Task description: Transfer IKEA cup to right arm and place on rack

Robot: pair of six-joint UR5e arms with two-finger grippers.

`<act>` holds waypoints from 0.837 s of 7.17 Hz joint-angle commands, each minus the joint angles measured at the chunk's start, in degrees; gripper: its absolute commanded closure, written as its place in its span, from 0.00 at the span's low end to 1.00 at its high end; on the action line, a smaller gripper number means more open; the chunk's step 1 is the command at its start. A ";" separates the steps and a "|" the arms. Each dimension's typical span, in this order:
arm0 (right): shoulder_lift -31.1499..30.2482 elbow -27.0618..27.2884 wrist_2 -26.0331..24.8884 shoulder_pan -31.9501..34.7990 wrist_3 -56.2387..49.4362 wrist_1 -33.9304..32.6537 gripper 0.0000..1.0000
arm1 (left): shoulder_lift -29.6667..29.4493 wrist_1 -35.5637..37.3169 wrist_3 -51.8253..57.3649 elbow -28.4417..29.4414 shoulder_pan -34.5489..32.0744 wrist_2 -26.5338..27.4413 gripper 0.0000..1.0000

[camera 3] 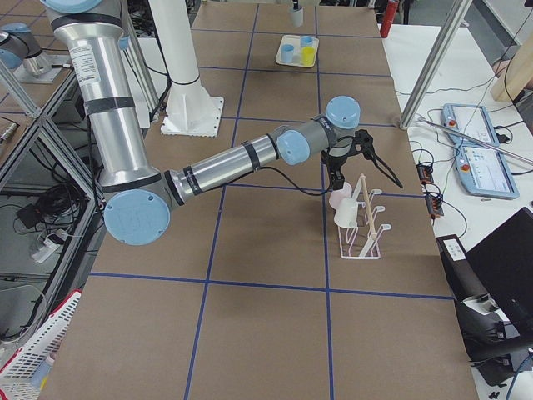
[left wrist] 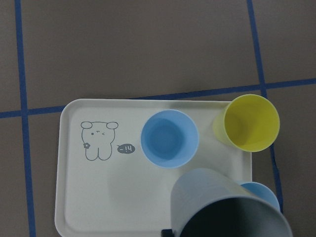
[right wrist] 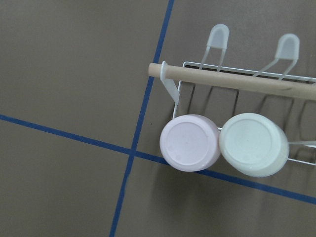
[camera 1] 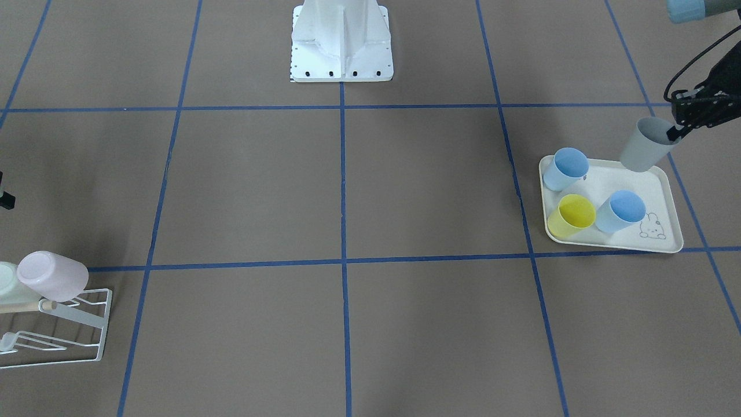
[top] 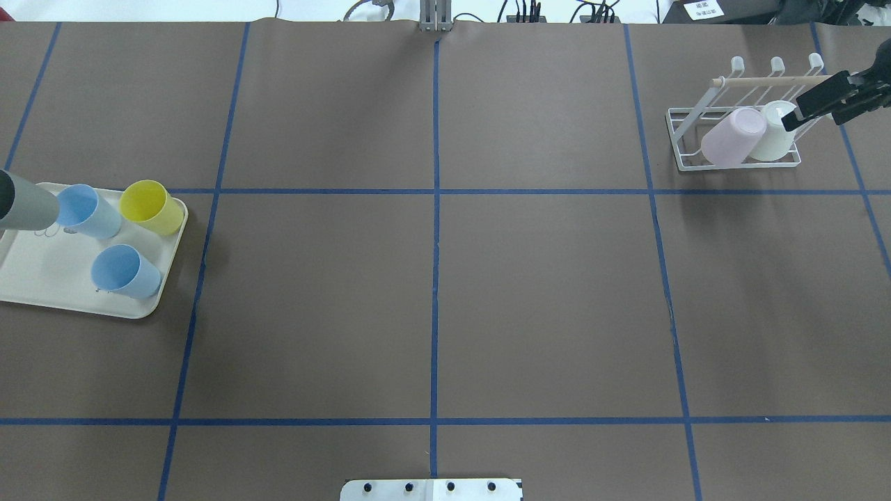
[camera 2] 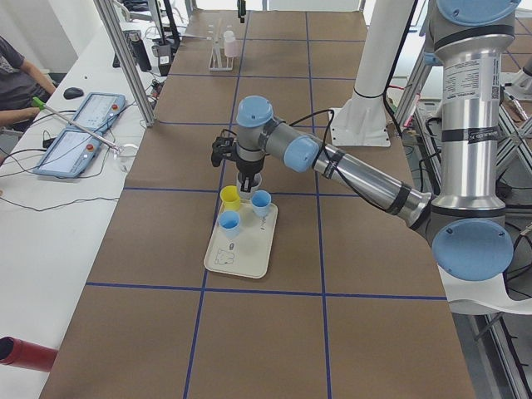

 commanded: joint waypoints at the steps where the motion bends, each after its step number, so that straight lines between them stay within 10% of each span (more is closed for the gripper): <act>1: -0.37 5.30 -0.11 -4.28 11.39 0.68 0.01 | -5.66 2.84 -15.67 -4.69 1.33 -1.98 1.00; 3: -0.29 10.93 -0.29 -8.07 22.46 2.16 0.01 | -15.04 -2.66 -37.41 -4.79 7.98 -5.78 1.00; 6: -0.37 10.26 -0.63 -13.78 56.75 35.17 0.01 | -27.37 -8.74 -59.29 -3.56 21.26 0.46 1.00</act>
